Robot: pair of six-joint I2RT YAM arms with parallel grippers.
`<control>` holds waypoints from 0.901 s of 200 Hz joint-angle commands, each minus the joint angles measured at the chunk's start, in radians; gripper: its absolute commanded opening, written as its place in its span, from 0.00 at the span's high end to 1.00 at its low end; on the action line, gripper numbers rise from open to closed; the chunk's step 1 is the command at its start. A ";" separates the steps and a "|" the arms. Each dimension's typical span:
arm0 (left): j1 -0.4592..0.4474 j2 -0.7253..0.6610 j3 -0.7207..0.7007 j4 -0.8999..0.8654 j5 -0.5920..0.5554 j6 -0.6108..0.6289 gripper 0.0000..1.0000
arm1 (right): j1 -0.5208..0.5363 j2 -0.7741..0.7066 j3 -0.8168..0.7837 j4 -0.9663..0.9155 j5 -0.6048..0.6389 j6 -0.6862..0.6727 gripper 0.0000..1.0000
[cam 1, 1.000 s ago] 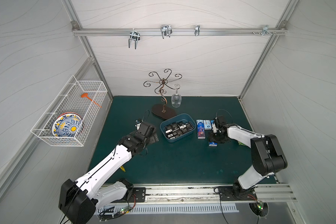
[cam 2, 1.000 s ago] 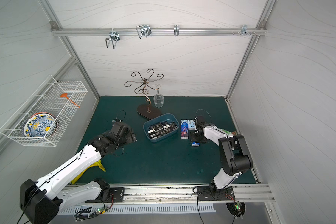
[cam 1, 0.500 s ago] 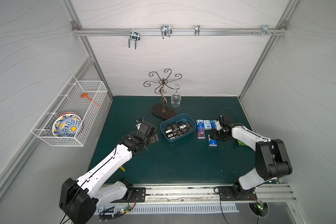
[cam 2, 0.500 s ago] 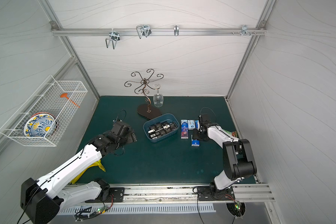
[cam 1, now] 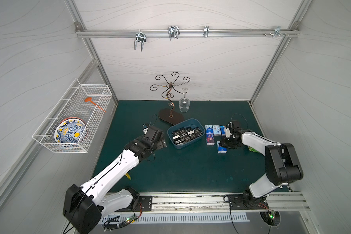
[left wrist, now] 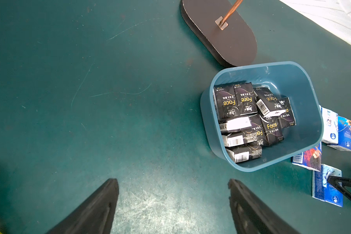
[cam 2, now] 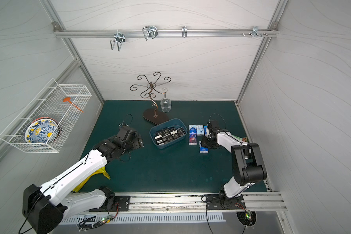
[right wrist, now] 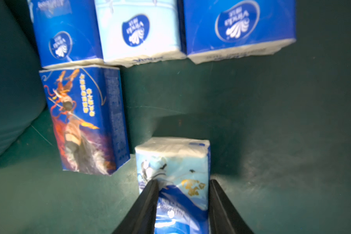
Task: Take the pocket tissues out of the storage box
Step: Move the pocket tissues to the center of the board.
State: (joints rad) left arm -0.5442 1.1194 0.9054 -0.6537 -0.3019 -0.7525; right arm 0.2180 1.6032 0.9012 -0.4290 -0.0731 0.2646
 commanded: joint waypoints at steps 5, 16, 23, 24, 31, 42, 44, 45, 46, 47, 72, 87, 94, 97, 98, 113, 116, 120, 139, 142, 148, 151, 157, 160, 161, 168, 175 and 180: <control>-0.002 0.009 0.056 0.022 -0.005 0.012 0.11 | -0.003 0.054 0.029 0.010 -0.020 0.015 0.58; -0.002 0.007 0.056 0.021 -0.008 0.012 0.11 | -0.003 0.071 0.040 0.018 -0.029 0.020 0.58; -0.002 0.006 0.056 0.020 -0.009 0.012 0.11 | -0.003 0.080 0.048 0.023 -0.033 0.023 0.58; -0.002 0.006 0.056 0.020 -0.009 0.012 0.11 | -0.003 0.082 0.049 0.023 -0.034 0.023 0.58; -0.002 0.004 0.055 0.020 -0.010 0.012 0.11 | -0.002 0.091 0.056 0.028 -0.040 0.023 0.58; -0.002 0.002 0.056 0.019 -0.012 0.012 0.11 | -0.002 0.106 0.070 0.033 -0.047 0.025 0.58; -0.002 0.002 0.056 0.019 -0.012 0.012 0.11 | -0.002 0.109 0.073 0.031 -0.046 0.025 0.58; -0.002 0.003 0.056 0.018 -0.012 0.012 0.11 | -0.002 0.110 0.074 0.031 -0.045 0.025 0.58; -0.003 0.002 0.056 0.017 -0.013 0.012 0.11 | -0.001 0.111 0.075 0.032 -0.043 0.025 0.58; -0.003 0.002 0.056 0.017 -0.014 0.012 0.11 | -0.001 0.112 0.076 0.031 -0.043 0.025 0.58; -0.003 -0.005 0.053 0.012 -0.020 0.012 0.11 | -0.002 0.132 0.097 0.029 -0.038 0.028 0.58; -0.003 -0.007 0.053 0.009 -0.022 0.013 0.11 | -0.002 0.142 0.111 0.029 -0.034 0.028 0.57; -0.002 -0.009 0.053 0.008 -0.024 0.013 0.11 | -0.003 0.149 0.118 0.031 -0.033 0.028 0.57; -0.003 -0.010 0.053 0.008 -0.025 0.014 0.11 | -0.003 0.151 0.121 0.030 -0.033 0.028 0.57; -0.002 -0.010 0.053 0.008 -0.024 0.014 0.11 | -0.002 0.151 0.122 0.030 -0.032 0.027 0.57; -0.003 -0.014 0.052 0.006 -0.026 0.013 0.11 | -0.003 0.165 0.138 0.030 -0.031 0.026 0.57; -0.003 -0.015 0.052 0.006 -0.027 0.013 0.11 | -0.003 0.167 0.142 0.030 -0.032 0.027 0.57; -0.003 -0.016 0.050 0.005 -0.028 0.014 0.11 | -0.003 0.171 0.144 0.028 -0.033 0.025 0.57; -0.003 -0.018 0.050 0.002 -0.032 0.013 0.11 | -0.003 0.182 0.157 0.028 -0.034 0.025 0.56; -0.003 -0.018 0.050 0.002 -0.031 0.014 0.11 | -0.002 0.184 0.158 0.029 -0.034 0.025 0.56; -0.003 -0.018 0.050 0.000 -0.032 0.014 0.11 | -0.003 0.186 0.162 0.028 -0.033 0.025 0.56; -0.002 -0.019 0.050 -0.001 -0.032 0.014 0.11 | -0.003 0.187 0.164 0.028 -0.032 0.025 0.56; -0.003 -0.019 0.049 -0.002 -0.032 0.014 0.11 | -0.003 0.190 0.168 0.027 -0.032 0.023 0.56; -0.003 -0.019 0.050 -0.003 -0.034 0.014 0.11 | -0.003 0.191 0.170 0.027 -0.032 0.024 0.56; -0.003 -0.019 0.049 -0.003 -0.033 0.014 0.11 | -0.003 0.191 0.171 0.026 -0.031 0.023 0.56; -0.003 -0.019 0.049 -0.004 -0.034 0.014 0.11 | -0.003 0.193 0.174 0.024 -0.028 0.022 0.55; -0.003 -0.021 0.049 -0.005 -0.035 0.014 0.11 | -0.004 0.193 0.177 0.023 -0.028 0.021 0.55; -0.003 -0.022 0.049 -0.006 -0.036 0.014 0.11 | -0.005 0.193 0.177 0.023 -0.028 0.020 0.55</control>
State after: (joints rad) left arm -0.5442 1.1183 0.9184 -0.6556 -0.3176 -0.7517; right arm 0.2180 1.7672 1.0672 -0.3904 -0.1158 0.2844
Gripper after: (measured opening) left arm 0.890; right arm 0.445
